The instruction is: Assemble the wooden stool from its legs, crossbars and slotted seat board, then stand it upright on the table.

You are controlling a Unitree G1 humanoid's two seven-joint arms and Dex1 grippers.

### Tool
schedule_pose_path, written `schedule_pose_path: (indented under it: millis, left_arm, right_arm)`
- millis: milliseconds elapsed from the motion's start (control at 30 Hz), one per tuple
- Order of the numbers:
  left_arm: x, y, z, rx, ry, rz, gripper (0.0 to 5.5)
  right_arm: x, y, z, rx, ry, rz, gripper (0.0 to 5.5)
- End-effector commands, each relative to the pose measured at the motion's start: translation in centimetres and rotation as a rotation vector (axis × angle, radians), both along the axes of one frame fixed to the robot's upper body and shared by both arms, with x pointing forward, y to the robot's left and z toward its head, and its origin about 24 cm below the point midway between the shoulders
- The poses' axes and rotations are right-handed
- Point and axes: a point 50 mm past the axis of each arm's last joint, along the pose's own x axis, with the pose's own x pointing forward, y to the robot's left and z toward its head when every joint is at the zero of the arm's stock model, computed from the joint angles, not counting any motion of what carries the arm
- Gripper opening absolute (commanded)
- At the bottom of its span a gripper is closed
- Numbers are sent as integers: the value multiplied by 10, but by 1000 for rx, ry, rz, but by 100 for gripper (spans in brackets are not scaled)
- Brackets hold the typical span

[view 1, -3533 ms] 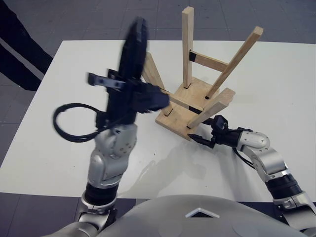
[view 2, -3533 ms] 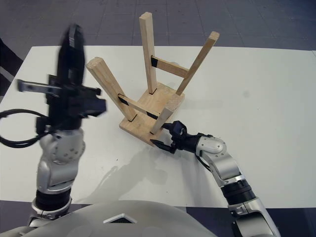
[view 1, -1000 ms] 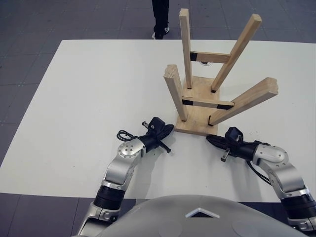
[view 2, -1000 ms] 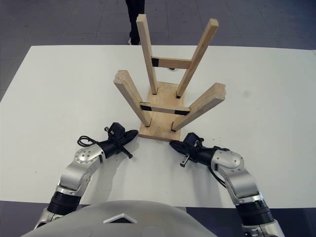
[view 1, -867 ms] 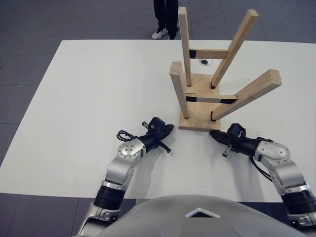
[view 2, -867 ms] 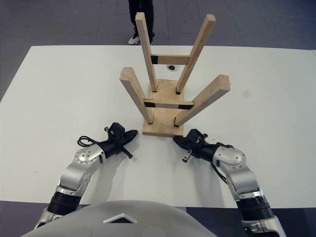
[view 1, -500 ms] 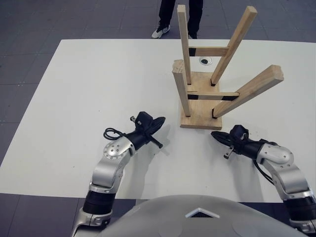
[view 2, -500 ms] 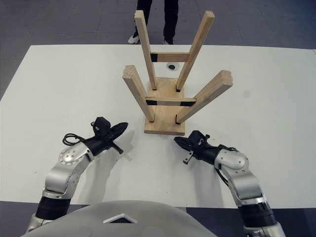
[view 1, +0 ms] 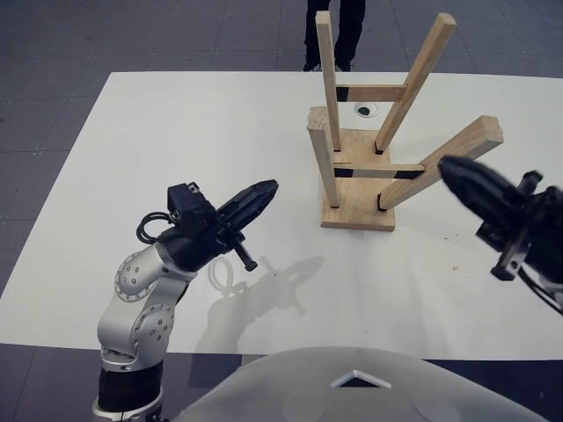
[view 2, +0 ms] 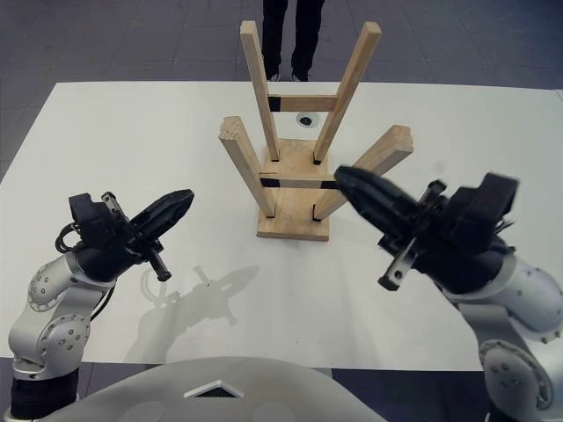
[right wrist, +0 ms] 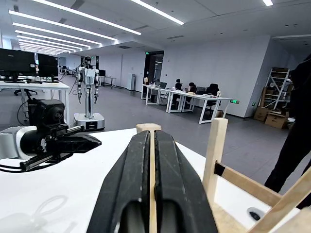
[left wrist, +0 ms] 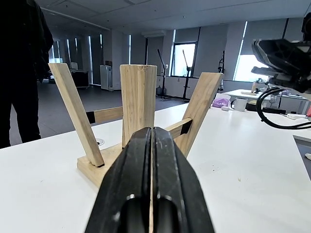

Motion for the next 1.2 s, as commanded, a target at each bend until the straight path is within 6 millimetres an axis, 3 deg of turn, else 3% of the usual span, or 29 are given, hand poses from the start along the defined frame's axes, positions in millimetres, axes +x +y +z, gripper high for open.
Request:
schedule_pose_path:
  millis: [33, 267, 400, 567, 733, 867, 1200]
  left_arm:
    - [2, -16, -3, 51, 6, -39, 10]
    - [-7, -36, -36, 185, 80, -115, 10]
    - [-8, -44, -57, 259, 129, -139, 10]
    - [-3, -40, -69, 303, 159, -95, 10]
    - [-1, -40, -84, 336, 202, -66, 10]
    - [0, -39, -84, 332, 198, -61, 10]
    - [2, -38, -87, 332, 210, -53, 10]
  right_arm:
    - [21, -8, 30, -40, -37, -65, 13]
    - [71, -15, 32, -96, 72, -165, 13]
    - [87, -10, 29, -72, 120, -151, 13]
    - [102, -6, 29, -23, 164, -150, 13]
    - [107, 0, 22, -53, 189, -134, 13]
    - [107, -4, 15, -93, 205, -153, 13]
    - [104, -4, 20, -88, 191, -146, 13]
